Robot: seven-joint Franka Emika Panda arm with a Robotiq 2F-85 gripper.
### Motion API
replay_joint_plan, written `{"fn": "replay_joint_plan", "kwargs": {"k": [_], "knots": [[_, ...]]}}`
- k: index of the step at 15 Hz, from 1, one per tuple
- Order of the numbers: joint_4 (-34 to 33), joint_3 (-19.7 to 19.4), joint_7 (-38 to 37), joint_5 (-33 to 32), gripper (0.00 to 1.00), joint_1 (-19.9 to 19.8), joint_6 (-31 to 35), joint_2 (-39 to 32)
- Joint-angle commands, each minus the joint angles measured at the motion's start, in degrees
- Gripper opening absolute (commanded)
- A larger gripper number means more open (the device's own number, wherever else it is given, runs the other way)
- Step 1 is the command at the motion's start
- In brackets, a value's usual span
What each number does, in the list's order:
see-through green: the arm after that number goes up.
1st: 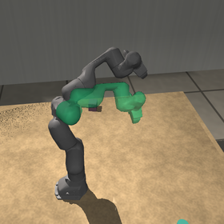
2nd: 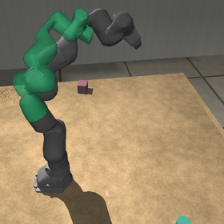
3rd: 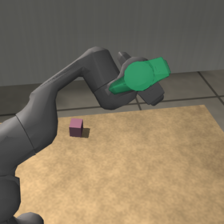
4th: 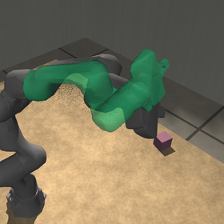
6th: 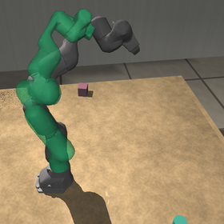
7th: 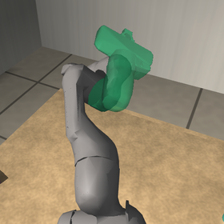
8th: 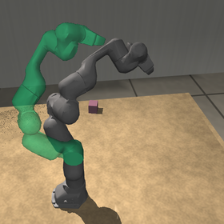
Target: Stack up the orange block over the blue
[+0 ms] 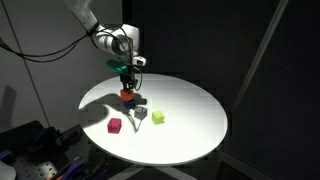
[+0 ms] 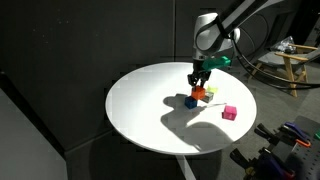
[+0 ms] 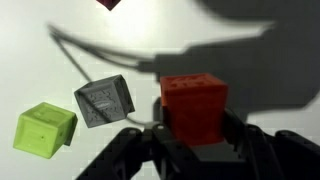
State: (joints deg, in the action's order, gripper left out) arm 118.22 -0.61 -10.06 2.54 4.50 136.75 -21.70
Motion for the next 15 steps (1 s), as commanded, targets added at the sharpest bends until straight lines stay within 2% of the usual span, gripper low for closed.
{"fn": "replay_joint_plan", "kwargs": {"k": [1,4,5,7,9,15], "knots": [[-3.95,0.26,-0.47,0.02,0.28,-0.43,-1.34,-3.4],[-5.58,0.34,-0.33,0.29,0.28,-0.45,-1.4,-5.39],[-6.02,0.34,-0.33,0.29,0.65,-0.42,-1.39,-5.91],[-6.62,0.34,-0.3,0.28,0.86,-0.37,-1.23,-6.67],[-6.89,0.4,-0.17,0.4,0.99,-0.42,-1.25,-6.92],[-4.39,0.91,0.41,0.91,1.0,-0.57,-2.64,-2.89]]}}
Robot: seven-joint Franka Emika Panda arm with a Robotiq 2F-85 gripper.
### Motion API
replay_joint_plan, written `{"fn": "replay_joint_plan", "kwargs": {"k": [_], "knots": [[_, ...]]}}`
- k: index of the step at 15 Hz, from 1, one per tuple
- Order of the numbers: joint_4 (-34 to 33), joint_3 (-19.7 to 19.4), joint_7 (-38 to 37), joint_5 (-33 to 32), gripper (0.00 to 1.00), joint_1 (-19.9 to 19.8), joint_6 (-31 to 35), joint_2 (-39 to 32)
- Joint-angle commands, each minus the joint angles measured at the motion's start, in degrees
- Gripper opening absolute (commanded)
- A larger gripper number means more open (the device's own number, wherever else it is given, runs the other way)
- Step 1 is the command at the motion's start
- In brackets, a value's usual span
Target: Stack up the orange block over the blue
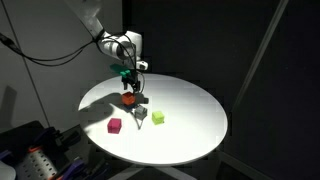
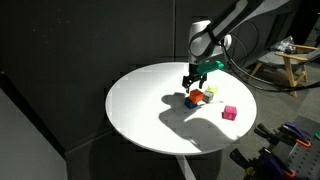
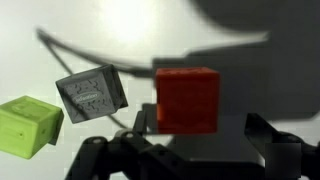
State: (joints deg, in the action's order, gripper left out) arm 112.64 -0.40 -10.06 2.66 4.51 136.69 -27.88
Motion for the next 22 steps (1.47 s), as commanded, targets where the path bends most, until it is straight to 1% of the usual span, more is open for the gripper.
{"fn": "replay_joint_plan", "kwargs": {"k": [1,6,8,16,20,22], "knots": [[1.9,0.7,0.26,0.7,1.0,-0.49,-3.0,4.5],[5.43,0.91,-0.43,0.73,1.0,-0.31,-5.82,11.14],[7.65,0.74,-1.27,0.16,1.0,-0.08,-5.69,14.51],[15.63,1.33,0.0,0.81,1.0,-0.68,-6.49,26.82],[17.88,1.34,0.49,1.4,1.0,-0.92,-8.86,31.78],[18.37,1.32,0.83,2.06,1.0,-0.96,-11.39,33.79]]}}
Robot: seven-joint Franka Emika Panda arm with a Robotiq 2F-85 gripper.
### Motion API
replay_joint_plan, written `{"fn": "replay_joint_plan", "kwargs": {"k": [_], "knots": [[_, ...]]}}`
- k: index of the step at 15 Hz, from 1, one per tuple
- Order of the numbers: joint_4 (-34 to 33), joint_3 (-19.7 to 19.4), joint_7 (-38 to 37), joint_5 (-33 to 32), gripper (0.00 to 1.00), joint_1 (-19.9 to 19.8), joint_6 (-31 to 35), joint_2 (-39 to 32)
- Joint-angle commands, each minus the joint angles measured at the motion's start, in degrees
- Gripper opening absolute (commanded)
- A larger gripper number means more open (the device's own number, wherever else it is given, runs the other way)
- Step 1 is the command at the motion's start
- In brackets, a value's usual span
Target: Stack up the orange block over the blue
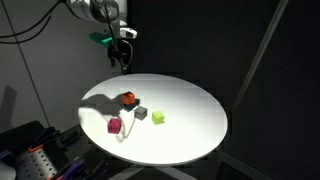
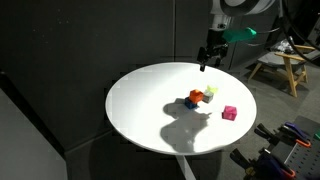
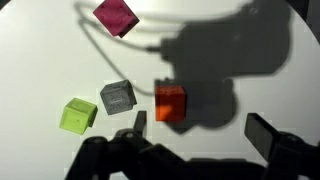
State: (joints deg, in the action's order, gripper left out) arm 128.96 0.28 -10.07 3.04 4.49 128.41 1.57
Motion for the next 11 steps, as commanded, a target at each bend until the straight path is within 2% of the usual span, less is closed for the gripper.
{"fn": "replay_joint_plan", "kwargs": {"k": [1,2,3,11], "knots": [[2.33,0.63,1.14,1.94,1.0,-0.92,-4.4,5.33],[2.43,0.57,1.81,2.74,1.0,-0.89,-5.95,6.18],[0.81,0.87,0.28,0.99,1.0,-0.91,-3.8,3.13],[1.8,0.9,0.53,1.66,1.0,-0.93,-5.22,5.01]]}}
